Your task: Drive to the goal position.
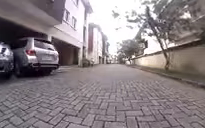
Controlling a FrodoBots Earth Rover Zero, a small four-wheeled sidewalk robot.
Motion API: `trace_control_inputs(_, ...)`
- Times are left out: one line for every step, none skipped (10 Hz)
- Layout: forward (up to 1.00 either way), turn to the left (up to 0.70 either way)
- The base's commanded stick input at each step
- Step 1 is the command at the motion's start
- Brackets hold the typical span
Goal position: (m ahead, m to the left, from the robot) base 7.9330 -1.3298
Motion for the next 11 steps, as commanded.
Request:
trace_control_inputs(0.7, 0.0)
trace_control_inputs(0.7, 0.0)
trace_control_inputs(0.7, 0.0)
trace_control_inputs(0.7, 0.0)
trace_control_inputs(0.7, 0.0)
trace_control_inputs(0.7, 0.0)
trace_control_inputs(0.7, 0.0)
trace_control_inputs(0.7, 0.0)
trace_control_inputs(0.7, 0.0)
trace_control_inputs(0.7, 0.0)
trace_control_inputs(0.7, 0.0)
